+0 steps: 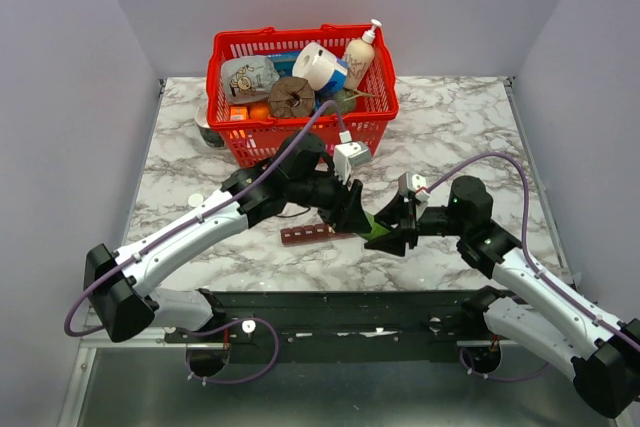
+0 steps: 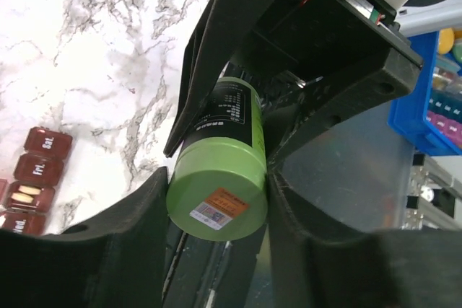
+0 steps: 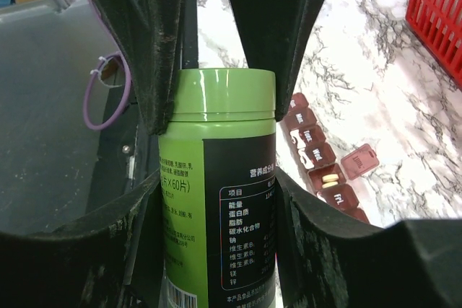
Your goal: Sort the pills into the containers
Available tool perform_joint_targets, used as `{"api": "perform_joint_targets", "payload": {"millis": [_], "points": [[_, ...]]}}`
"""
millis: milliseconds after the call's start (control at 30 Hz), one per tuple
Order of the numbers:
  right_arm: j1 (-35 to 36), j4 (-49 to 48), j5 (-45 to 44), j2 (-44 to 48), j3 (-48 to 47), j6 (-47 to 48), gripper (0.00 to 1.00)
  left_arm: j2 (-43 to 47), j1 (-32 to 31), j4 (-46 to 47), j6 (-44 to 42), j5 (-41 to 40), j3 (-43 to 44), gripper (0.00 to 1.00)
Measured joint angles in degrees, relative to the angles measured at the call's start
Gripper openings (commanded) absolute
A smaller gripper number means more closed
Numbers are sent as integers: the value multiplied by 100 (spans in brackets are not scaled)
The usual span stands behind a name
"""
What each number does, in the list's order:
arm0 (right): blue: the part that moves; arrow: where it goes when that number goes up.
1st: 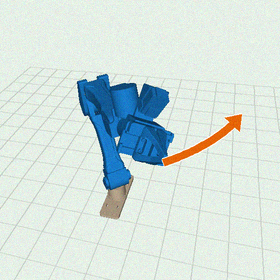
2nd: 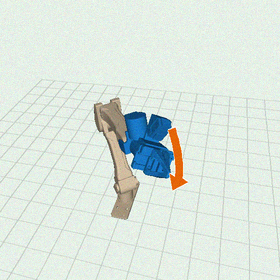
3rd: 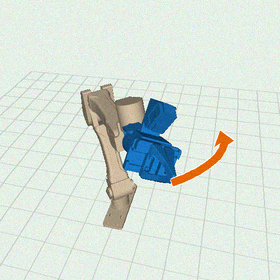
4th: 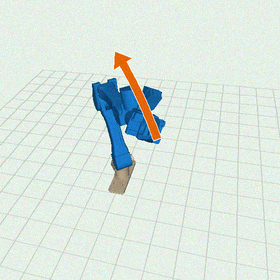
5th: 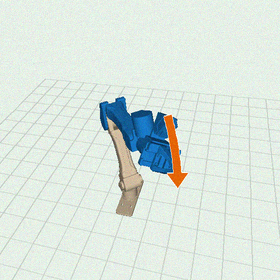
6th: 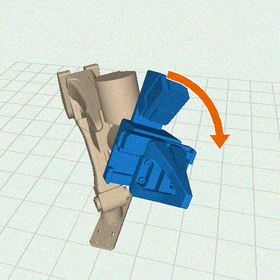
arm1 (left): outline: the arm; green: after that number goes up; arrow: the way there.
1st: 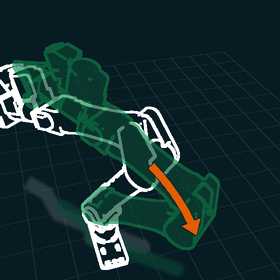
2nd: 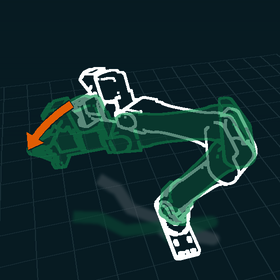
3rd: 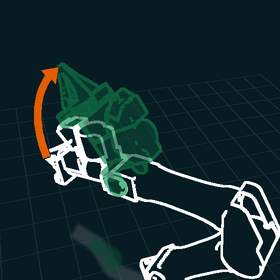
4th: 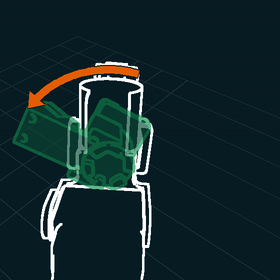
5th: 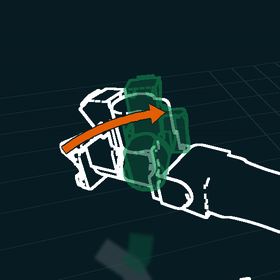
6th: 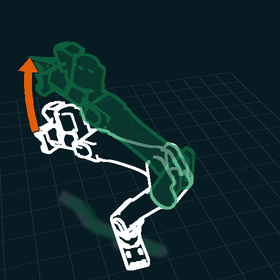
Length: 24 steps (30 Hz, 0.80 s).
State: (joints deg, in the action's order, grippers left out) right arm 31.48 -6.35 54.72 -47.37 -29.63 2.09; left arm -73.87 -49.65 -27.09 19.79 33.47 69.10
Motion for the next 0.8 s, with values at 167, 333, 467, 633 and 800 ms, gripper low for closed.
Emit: {"api": "perform_joint_targets", "payload": {"millis": [167,333,467,633,800], "points": [[-4,26,-35,2,15,61,2,-118,31,-35,-72,223,55,0],[-7,190,-146,4,24,243,37,-260,111,-44,-203,404,70,0],[-7,271,-219,26,24,393,76,-310,162,-44,-275,450,92,0],[-7,573,-396,92,-66,898,100,-345,297,-48,-254,455,173,0],[-11,1635,-1069,136,-437,1794,100,-378,590,-59,-247,315,240,0]]}}
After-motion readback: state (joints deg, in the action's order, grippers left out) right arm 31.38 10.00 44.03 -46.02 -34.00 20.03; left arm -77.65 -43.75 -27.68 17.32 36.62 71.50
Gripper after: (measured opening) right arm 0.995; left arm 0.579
